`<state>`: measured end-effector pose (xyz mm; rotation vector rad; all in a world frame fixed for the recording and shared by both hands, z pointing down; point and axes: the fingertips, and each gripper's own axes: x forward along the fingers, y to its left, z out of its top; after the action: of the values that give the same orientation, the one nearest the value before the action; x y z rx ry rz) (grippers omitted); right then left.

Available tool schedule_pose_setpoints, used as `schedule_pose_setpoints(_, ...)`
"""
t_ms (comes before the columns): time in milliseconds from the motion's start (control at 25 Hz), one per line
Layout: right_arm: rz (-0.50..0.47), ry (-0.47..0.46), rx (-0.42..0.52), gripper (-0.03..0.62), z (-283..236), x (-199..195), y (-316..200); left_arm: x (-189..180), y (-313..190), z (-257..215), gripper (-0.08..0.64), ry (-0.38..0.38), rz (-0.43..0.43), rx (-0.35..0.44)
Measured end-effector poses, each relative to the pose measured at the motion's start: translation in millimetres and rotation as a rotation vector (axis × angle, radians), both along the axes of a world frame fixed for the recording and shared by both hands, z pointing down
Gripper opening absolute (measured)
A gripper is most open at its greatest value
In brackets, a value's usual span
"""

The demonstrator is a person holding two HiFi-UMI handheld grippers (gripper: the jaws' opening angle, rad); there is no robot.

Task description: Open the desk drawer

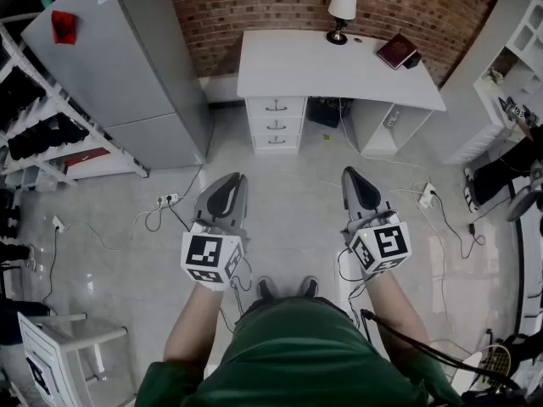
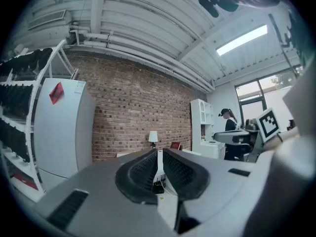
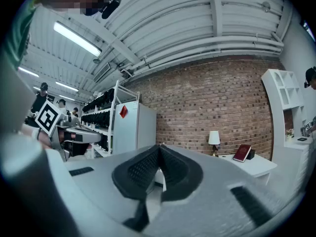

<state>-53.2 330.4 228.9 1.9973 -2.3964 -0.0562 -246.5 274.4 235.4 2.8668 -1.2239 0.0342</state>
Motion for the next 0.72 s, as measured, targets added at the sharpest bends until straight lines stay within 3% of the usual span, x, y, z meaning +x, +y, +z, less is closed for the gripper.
schedule_pose_setpoints(720,-0.115,-0.038,-0.018,0.0,10.5,74.9,29.7,88.3,43.2,8.2,0.031,-0.052,-0.049,-0.028)
